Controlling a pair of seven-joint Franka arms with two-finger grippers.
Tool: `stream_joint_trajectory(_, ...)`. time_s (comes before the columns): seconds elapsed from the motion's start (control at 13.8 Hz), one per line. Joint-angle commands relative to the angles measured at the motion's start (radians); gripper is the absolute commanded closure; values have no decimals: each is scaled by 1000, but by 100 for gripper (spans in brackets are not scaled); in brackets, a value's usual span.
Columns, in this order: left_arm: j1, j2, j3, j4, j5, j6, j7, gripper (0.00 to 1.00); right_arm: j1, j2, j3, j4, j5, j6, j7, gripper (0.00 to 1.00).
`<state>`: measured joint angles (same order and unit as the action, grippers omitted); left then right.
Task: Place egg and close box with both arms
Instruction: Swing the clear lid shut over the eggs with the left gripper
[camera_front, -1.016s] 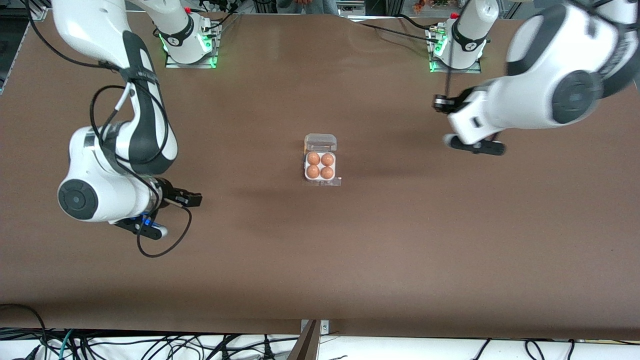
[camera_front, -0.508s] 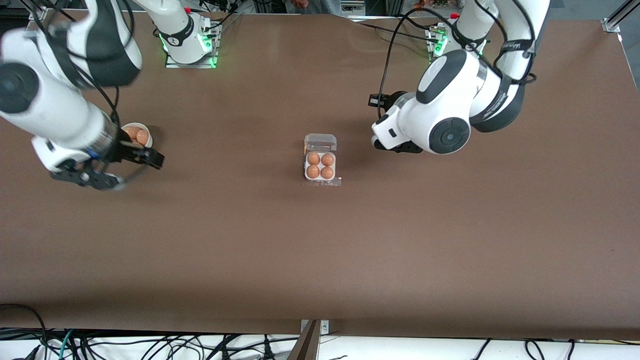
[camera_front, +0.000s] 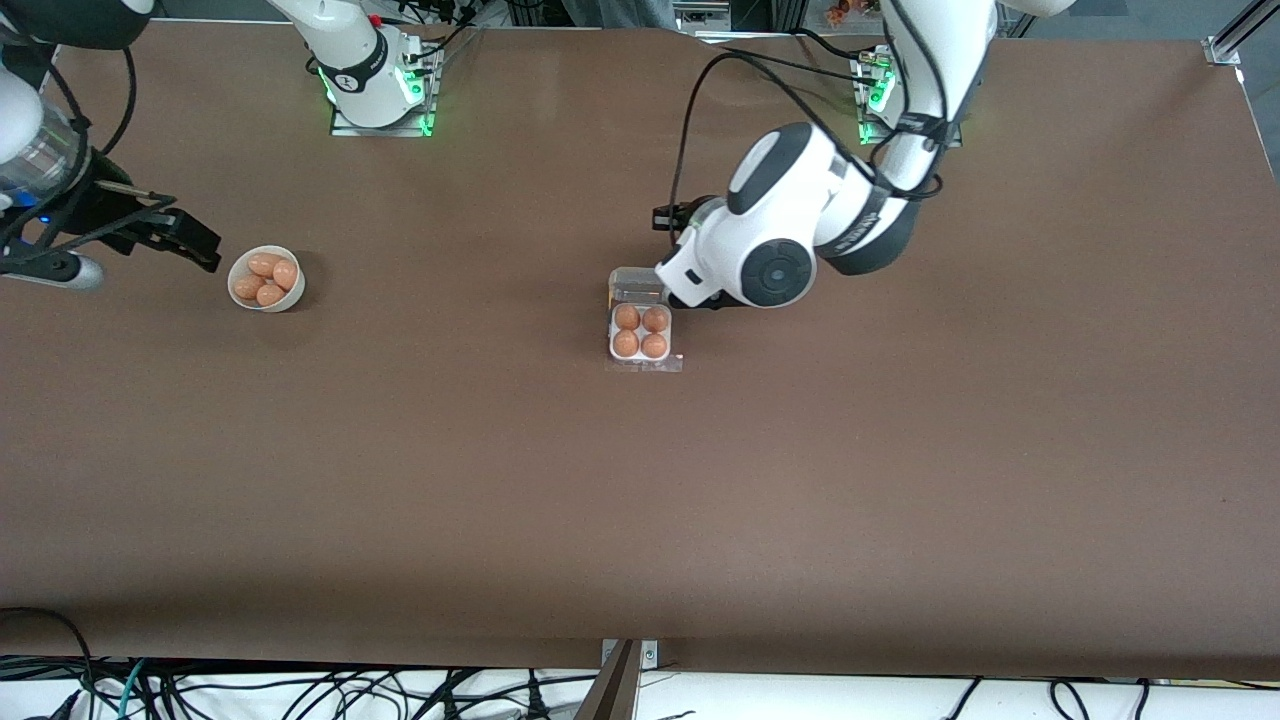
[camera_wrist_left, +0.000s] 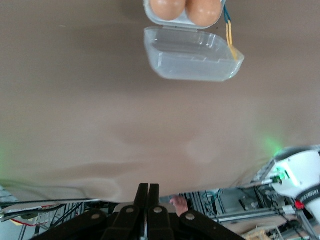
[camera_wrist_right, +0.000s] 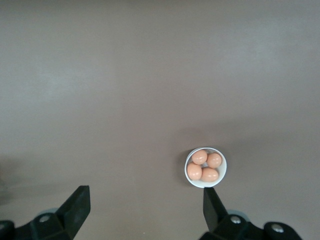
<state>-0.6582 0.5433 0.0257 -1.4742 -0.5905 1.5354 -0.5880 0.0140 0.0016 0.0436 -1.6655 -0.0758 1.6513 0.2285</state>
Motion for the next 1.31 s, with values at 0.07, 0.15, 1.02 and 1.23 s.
stream_joint_trajectory(0.07, -67, 84, 17, 41, -18, 25, -30, 94, -31, -29, -28, -25, 43, 13, -115, 0)
stream_joint_trajectory(0.15, -75, 101, 19, 41, -17, 26, -30, 94, -31, -29, -28, -25, 44, 16, -115, 0)
stream_joint_trajectory(1.02, -90, 187, 28, 69, -3, 135, -49, 94, -23, 0, -39, -23, 79, 18, -118, 0)
stream_joint_trajectory(1.23, -87, 199, 39, 69, -3, 164, -49, 95, -25, 0, -41, -23, 79, 16, -118, 0)
